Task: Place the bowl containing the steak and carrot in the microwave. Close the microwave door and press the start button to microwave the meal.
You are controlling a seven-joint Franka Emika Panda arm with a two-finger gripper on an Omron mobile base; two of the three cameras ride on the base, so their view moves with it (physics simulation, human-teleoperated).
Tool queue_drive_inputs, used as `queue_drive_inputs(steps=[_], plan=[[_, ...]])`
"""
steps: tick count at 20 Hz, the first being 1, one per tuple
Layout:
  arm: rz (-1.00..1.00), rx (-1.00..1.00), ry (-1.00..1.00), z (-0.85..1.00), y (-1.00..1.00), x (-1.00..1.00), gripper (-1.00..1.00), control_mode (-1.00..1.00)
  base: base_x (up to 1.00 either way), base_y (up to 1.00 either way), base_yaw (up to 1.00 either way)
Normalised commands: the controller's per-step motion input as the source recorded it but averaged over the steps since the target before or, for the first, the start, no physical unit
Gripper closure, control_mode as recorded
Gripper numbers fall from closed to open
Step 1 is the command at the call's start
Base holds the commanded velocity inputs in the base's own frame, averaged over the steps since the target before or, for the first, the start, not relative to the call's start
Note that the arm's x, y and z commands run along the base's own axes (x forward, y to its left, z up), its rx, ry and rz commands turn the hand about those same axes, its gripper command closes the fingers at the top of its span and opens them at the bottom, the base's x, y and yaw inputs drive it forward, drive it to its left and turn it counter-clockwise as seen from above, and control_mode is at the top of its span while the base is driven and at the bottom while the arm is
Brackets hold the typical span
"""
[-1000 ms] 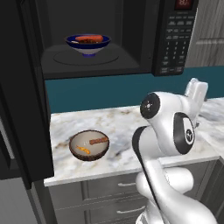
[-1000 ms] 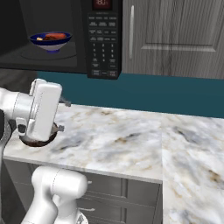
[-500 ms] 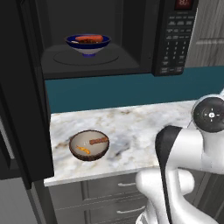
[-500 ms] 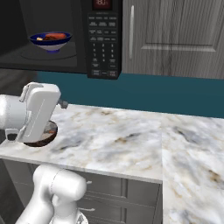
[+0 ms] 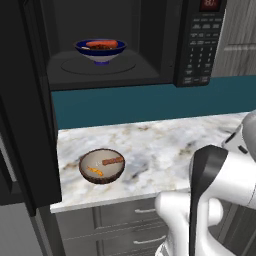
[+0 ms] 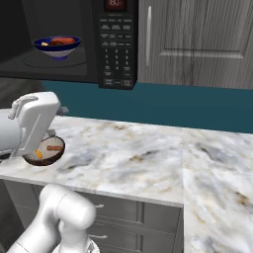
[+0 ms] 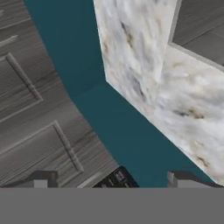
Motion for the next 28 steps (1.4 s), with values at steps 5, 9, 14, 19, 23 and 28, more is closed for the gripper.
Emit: queue_drive_inputs(steps=[5, 9, 14, 19, 23, 28], plan=[[-0.24, 0.32, -0.51, -0.15, 0.35, 0.53, -1.0, -1.0, 0.0, 0.0, 0.0], [-0.34, 0.34, -0.47, -0.26, 0.33, 0.49, -1.0, -1.0, 0.0, 0.0, 0.0], [-0.42, 0.5, -0.49, -0.45, 0.16, 0.21, -1.0, -1.0, 0.0, 0.0, 0.0], [-0.35, 0.62, -0.53, -0.51, 0.18, 0.01, -1.0, -1.0, 0.0, 0.0, 0.0], [-0.14, 0.5, -0.26, -0.2, 0.29, 0.21, -1.0, -1.0, 0.0, 0.0, 0.0], [0.0, 0.04, 0.55, 0.28, 0.28, 0.45, -1.0, -1.0, 0.0, 0.0, 0.0]])
